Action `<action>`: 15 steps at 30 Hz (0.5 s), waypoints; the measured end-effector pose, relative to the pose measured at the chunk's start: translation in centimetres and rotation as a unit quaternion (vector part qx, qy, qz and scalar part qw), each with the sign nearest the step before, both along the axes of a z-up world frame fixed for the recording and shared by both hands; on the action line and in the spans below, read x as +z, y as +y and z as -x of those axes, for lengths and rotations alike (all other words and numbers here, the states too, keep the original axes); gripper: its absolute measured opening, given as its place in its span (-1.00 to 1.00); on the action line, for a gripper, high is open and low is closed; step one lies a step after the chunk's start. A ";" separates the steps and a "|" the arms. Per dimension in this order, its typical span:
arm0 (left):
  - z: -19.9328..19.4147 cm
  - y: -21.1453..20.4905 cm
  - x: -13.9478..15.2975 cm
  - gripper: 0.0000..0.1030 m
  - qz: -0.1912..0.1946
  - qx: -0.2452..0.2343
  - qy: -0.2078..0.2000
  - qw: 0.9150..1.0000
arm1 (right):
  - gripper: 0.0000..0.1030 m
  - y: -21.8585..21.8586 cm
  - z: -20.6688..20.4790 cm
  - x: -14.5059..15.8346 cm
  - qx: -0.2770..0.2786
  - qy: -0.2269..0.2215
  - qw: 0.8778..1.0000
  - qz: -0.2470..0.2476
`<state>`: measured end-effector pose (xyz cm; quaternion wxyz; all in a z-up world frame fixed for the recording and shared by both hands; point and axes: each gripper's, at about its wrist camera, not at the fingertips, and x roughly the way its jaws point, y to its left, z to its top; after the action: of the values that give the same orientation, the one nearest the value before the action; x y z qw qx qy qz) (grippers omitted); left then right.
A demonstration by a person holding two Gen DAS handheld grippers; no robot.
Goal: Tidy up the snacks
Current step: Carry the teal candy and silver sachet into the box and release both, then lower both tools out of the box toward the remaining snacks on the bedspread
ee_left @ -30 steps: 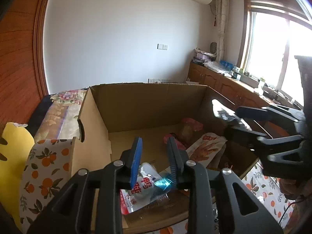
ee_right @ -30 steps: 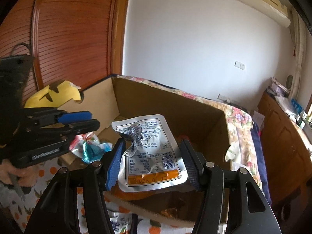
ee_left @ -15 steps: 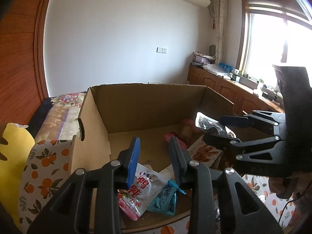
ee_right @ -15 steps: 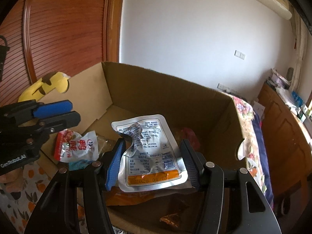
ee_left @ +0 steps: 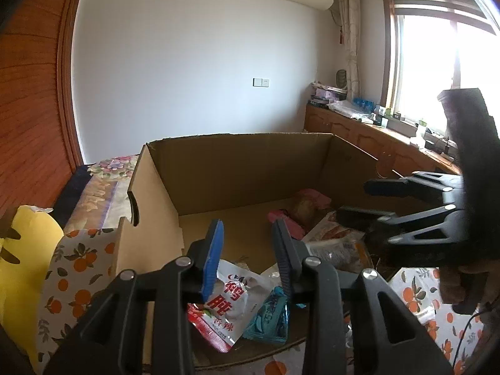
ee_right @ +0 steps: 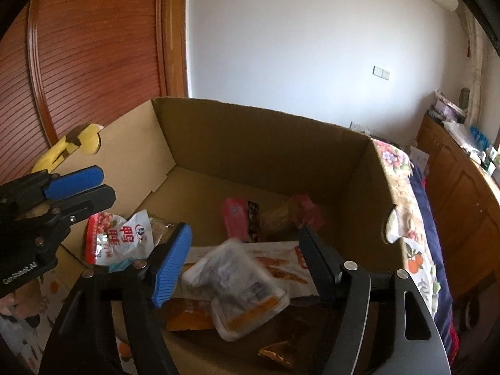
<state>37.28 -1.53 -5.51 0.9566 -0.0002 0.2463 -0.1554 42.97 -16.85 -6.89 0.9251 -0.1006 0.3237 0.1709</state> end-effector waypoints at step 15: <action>4.6 -1.0 1.4 -0.21 -0.010 -0.017 -0.023 1.000 | 0.42 -4.8 10.7 2.8 -0.014 -0.033 0.999 -0.012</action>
<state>32.70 -2.57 -4.06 0.9592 0.0169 0.2260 -0.1692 32.30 -21.64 -4.12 0.9389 -0.0904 0.2921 0.1584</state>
